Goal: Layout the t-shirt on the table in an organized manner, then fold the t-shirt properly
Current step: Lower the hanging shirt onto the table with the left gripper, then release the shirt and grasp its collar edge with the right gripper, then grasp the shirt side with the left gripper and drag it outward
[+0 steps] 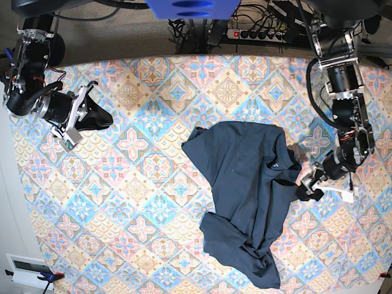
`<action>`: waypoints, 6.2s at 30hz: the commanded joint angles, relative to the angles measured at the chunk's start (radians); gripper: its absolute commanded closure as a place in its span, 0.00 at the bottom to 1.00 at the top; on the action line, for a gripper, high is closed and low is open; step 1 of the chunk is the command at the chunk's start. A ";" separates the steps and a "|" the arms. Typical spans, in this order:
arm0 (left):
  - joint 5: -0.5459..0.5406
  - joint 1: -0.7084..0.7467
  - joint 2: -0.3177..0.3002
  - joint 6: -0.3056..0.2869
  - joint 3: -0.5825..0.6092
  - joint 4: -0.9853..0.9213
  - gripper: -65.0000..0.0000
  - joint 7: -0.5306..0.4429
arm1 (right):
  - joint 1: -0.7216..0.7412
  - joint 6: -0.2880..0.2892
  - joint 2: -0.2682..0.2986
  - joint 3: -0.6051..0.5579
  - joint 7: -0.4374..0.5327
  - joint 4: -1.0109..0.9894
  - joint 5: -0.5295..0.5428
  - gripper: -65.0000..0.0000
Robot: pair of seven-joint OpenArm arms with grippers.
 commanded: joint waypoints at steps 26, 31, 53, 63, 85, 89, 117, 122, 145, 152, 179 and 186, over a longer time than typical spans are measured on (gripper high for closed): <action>0.070 -0.177 0.241 -0.009 0.120 -0.120 1.00 -0.188 | 0.010 0.003 0.019 0.017 0.022 0.018 0.020 0.89; -0.006 -0.219 0.336 -0.117 0.120 -0.002 1.00 -0.050 | 0.006 0.003 0.019 0.050 0.022 0.018 0.020 0.89; -0.049 -0.671 0.537 -0.051 0.965 -0.531 0.64 -0.725 | -0.103 0.003 0.019 0.304 0.013 0.018 0.020 0.89; -0.057 -0.542 0.278 -0.042 0.951 -0.218 0.50 -0.521 | -0.088 0.003 0.014 0.004 0.024 0.012 0.006 0.88; -0.344 0.136 -0.133 -0.042 0.313 0.122 0.46 -0.459 | 0.124 0.003 -0.130 -0.764 0.727 -0.201 -1.676 0.88; -0.344 0.191 -0.136 -0.042 0.262 0.125 0.46 -0.459 | 0.124 -0.092 -0.205 -0.768 0.802 -0.227 -1.745 0.85; -0.344 0.248 -0.136 -0.042 0.235 0.127 0.46 -0.459 | 0.291 -0.181 -0.253 -0.888 0.842 -0.421 -1.743 0.74; -0.344 0.242 -0.136 -0.042 0.235 0.127 0.46 -0.459 | 0.291 -0.181 -0.253 -0.874 0.836 -0.376 -1.740 0.89; -0.338 0.185 -0.128 -0.042 0.357 0.127 0.46 -0.459 | -0.004 -0.173 -0.003 -0.245 0.892 -0.069 -1.495 0.99; -0.256 0.074 -0.026 -0.042 0.499 0.116 0.45 -0.459 | -0.034 -0.098 0.000 -0.116 0.906 -0.069 -1.495 0.99; -0.068 -0.272 0.402 -0.042 0.557 -0.582 0.75 -0.459 | -0.129 -0.096 0.031 0.036 0.971 -0.082 -1.495 0.99; -0.075 -0.145 0.310 -0.042 0.549 -0.283 1.00 -0.352 | -0.123 -0.096 0.031 0.037 0.971 -0.089 -1.495 0.99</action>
